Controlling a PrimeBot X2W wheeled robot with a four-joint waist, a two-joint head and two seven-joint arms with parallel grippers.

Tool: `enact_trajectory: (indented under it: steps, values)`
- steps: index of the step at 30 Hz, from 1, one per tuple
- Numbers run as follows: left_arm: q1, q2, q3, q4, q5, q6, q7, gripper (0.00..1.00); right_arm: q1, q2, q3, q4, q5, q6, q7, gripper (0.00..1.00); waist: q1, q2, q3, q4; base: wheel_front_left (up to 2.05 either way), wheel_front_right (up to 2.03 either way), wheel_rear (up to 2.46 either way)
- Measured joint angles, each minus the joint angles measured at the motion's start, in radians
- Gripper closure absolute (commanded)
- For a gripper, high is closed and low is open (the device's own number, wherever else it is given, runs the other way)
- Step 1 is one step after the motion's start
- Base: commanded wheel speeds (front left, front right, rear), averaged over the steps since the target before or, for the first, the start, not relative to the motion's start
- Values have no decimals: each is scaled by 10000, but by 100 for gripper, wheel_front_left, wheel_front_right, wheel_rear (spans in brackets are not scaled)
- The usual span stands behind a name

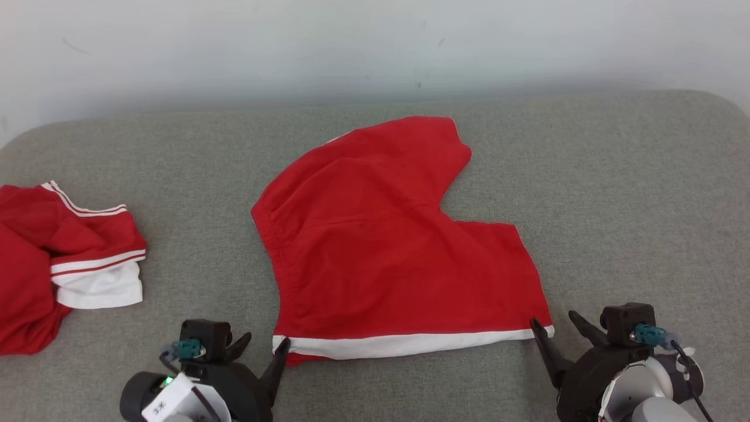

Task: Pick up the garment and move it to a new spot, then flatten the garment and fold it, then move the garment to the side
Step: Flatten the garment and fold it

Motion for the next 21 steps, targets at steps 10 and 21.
enact_trajectory:
  steps: [10,21]
  values:
    - [-345,-226,-119,545,-111,-249,669,53,-257,128,144,646,-128,-84,364,0,0,0,299,-46,0,0,0]
    - [-595,-527,-163,1045,-420,-437,838,100,-623,600,403,1158,-142,-67,510,100,-1,0,336,27,0,0,0]
